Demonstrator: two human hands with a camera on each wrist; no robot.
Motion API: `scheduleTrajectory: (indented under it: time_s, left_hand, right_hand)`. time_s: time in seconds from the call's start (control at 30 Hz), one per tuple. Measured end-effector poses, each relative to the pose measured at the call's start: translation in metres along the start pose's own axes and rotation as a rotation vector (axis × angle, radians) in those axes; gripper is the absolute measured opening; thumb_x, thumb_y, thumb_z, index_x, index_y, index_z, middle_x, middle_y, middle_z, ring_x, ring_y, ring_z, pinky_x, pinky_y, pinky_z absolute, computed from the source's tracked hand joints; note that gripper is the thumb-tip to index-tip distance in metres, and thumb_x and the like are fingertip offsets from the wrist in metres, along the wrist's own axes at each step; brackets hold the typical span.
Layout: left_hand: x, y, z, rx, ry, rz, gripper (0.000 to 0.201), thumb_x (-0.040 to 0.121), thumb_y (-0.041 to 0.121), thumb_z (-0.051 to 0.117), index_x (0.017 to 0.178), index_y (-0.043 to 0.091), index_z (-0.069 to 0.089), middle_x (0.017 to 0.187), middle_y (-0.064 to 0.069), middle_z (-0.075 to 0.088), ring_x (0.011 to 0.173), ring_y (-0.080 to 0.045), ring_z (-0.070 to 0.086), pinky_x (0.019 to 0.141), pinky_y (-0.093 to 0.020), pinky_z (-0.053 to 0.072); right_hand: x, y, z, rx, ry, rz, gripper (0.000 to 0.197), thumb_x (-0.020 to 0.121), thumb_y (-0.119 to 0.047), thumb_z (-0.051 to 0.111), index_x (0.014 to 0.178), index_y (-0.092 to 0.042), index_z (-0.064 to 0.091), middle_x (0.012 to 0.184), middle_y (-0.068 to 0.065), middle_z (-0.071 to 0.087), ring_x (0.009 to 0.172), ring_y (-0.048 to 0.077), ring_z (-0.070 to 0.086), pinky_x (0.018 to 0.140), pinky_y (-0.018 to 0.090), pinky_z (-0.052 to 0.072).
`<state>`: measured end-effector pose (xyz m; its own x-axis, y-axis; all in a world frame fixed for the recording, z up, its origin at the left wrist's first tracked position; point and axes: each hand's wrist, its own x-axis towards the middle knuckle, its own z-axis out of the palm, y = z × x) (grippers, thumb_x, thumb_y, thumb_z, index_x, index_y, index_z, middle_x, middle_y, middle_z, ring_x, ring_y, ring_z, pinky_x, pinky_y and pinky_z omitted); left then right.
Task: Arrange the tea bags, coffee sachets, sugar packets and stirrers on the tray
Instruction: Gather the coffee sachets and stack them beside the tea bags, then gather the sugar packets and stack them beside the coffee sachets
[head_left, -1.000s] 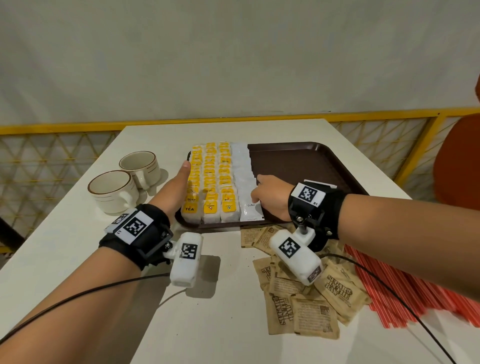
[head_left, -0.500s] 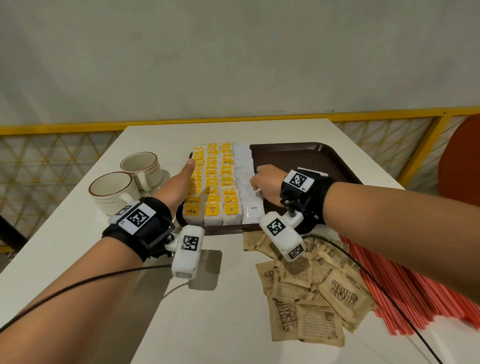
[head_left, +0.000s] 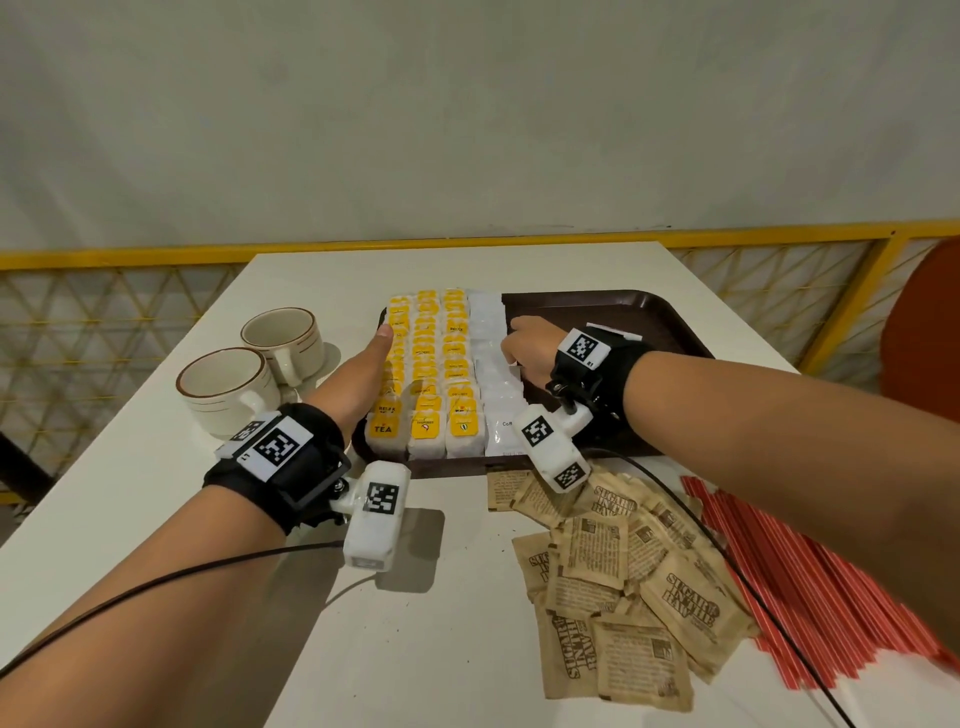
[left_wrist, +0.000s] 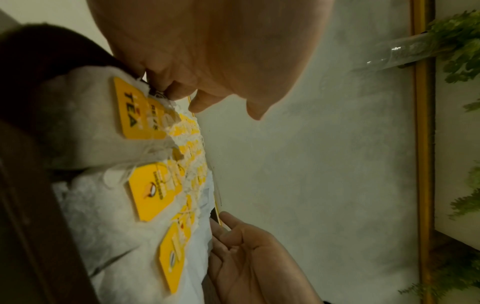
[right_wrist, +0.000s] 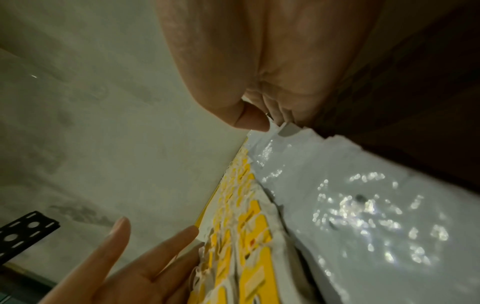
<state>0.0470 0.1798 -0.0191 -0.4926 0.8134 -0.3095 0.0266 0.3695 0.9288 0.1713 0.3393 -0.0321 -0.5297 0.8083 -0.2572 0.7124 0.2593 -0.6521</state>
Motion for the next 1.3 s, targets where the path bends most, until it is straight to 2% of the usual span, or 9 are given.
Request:
scheduleTrajectory:
  time_s: [0.13,0.23,0.37,0.5,0.63,0.87,0.97,1.07,1.3]
  left_hand:
    - [0.004,-0.002,0.000,0.001,-0.002,0.011,0.056,0.099,0.053,0.024,0.140,0.019,0.042,0.122,0.005,0.050,0.101,-0.011,0.046,0.090,-0.028,0.034]
    - [0.004,-0.001,-0.002,0.025,0.016,0.016,0.055,0.099,0.053,0.023,0.139,0.021,0.043,0.126,0.008,0.050,0.103,-0.009,0.044,0.090,-0.026,0.031]
    - [0.005,0.006,0.000,0.107,0.029,0.074,0.056,0.100,0.052,0.022,0.143,0.020,0.038,0.137,0.010,0.044,0.125,-0.011,0.041,0.097,-0.027,0.028]
    - [0.008,0.011,0.017,0.129,-0.037,0.140,0.063,0.096,0.060,0.023,0.149,0.026,0.025,0.155,0.005,0.027,0.143,-0.016,0.024,0.113,-0.036,0.019]
    - [0.010,0.015,0.034,0.139,-0.076,0.137,0.065,0.095,0.061,0.024,0.151,0.027,0.022,0.156,0.006,0.024,0.144,-0.017,0.021,0.114,-0.036,0.017]
    - [-0.015,0.017,0.037,0.300,-0.132,0.349,0.044,0.097,0.043,0.047,0.132,0.019,0.054,0.134,0.008,0.050,0.123,-0.009,0.045,0.100,-0.025,0.032]
    - [-0.041,0.016,0.039,0.590,-0.416,0.443,0.028,0.089,0.040,0.062,0.112,0.028,0.069,0.117,0.011,0.064,0.106,-0.002,0.057,0.094,-0.016,0.040]
    - [-0.062,0.007,0.057,0.933,-0.647,0.541,0.036,0.084,0.040,0.067,0.119,0.031,0.065,0.121,0.017,0.063,0.110,0.002,0.056,0.096,-0.021,0.044]
    - [-0.075,-0.016,0.100,1.251,-0.680,0.720,0.042,0.076,0.036,0.076,0.114,0.023,0.067,0.117,0.002,0.057,0.105,-0.012,0.053,0.093,-0.030,0.042]
  right_hand:
    - [-0.013,-0.001,-0.009,-0.276,0.046,-0.043,0.030,0.097,-0.010,0.048,0.123,0.004,0.055,0.091,0.006,0.049,0.112,0.028,0.055,0.088,0.028,0.042]
    - [-0.023,0.002,-0.015,-0.483,0.039,-0.162,0.028,0.098,-0.018,0.050,0.119,0.000,0.057,0.073,-0.001,0.035,0.115,0.028,0.054,0.084,0.027,0.039]
    - [-0.031,0.018,-0.006,-0.501,0.043,-0.204,0.025,0.097,-0.020,0.050,0.116,-0.006,0.058,0.099,0.007,0.044,0.116,0.027,0.051,0.080,0.022,0.031]
    - [-0.027,0.023,0.006,-0.348,-0.011,-0.160,0.029,0.095,-0.012,0.051,0.120,0.001,0.057,0.096,0.002,0.038,0.105,0.026,0.054,0.078,0.022,0.030]
    - [-0.025,0.028,0.009,0.112,-0.117,-0.017,0.055,0.070,-0.009,0.052,0.120,0.015,0.050,0.074,0.004,0.048,0.065,0.017,0.046,0.070,0.036,0.041]
    - [-0.087,0.030,-0.024,0.457,-0.157,-0.060,0.039,0.091,0.002,0.051,0.130,-0.001,0.049,0.103,0.011,0.061,0.084,0.016,0.055,0.087,0.033,0.051]
    - [-0.137,0.039,-0.047,-0.071,-0.345,-0.201,0.036,0.087,-0.009,0.066,0.122,-0.013,0.058,0.115,0.006,0.065,0.091,0.010,0.062,0.089,0.025,0.050]
    - [-0.166,0.057,-0.054,-0.701,-0.377,-0.223,0.061,0.078,-0.036,0.076,0.131,-0.022,0.050,0.124,-0.007,0.058,0.104,0.006,0.057,0.083,0.014,0.044]
    - [-0.166,0.091,-0.028,-0.601,-0.297,-0.221,0.108,0.058,-0.041,0.088,0.144,-0.024,0.026,0.131,-0.003,0.052,0.116,0.015,0.054,0.097,0.033,0.047]
